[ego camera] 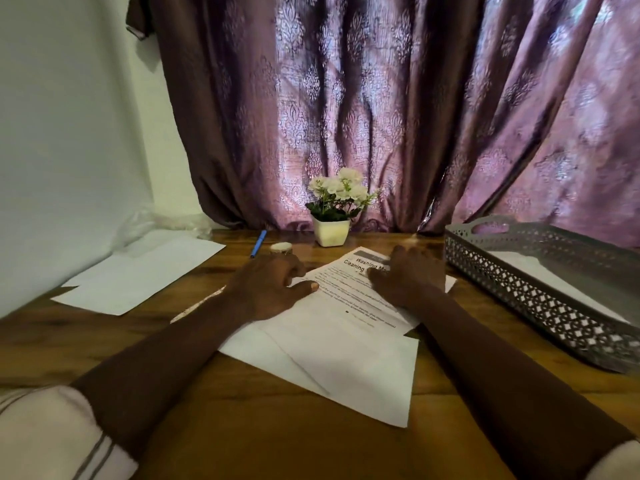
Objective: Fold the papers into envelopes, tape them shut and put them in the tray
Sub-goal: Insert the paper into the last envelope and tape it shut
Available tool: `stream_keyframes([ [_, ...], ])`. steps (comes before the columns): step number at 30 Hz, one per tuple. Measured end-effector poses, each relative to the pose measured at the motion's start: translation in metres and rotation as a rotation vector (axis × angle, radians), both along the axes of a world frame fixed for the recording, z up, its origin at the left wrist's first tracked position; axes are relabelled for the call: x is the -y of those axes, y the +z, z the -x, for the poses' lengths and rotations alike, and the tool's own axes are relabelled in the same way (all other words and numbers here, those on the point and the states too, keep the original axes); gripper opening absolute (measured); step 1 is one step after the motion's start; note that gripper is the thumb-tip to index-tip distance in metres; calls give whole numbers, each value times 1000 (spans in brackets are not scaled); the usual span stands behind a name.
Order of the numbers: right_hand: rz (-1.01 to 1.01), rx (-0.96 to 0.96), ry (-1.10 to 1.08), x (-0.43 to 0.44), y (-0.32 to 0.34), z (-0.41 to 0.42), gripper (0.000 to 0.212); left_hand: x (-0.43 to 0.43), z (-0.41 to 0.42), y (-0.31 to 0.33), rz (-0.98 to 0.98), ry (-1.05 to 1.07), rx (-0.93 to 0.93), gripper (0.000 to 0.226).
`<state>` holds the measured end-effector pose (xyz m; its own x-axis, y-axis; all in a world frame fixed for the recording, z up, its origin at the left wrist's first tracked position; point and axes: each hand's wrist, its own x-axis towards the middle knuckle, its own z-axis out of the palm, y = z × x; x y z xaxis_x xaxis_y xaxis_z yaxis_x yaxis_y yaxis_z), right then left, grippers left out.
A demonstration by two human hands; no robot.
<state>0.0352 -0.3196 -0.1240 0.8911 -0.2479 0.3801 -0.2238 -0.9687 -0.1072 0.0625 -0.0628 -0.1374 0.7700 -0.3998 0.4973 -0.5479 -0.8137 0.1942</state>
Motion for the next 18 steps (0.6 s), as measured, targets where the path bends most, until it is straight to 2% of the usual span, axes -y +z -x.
stream_keyframes([
  [3, -135, 267, 151, -4, 8, 9, 35, 0, 2, -2, 2, 13, 59, 42],
  [5, -154, 461, 274, -11, 16, 15, 31, -2, 1, -3, 22, 38, 82, 48],
  [8, -31, 638, 448, -22, 24, 20, 31, -5, -1, -3, 115, -1, 189, 42],
  [12, 111, 631, 632, -30, 20, 26, 26, -19, -1, 1, 210, -120, 276, 27],
  [16, 232, 635, 775, -46, 19, 28, 26, -29, -7, 2, 280, -107, 170, 41],
  [18, 270, 675, 825, -56, 18, 31, 23, -25, -5, 3, 409, -132, 142, 32],
])
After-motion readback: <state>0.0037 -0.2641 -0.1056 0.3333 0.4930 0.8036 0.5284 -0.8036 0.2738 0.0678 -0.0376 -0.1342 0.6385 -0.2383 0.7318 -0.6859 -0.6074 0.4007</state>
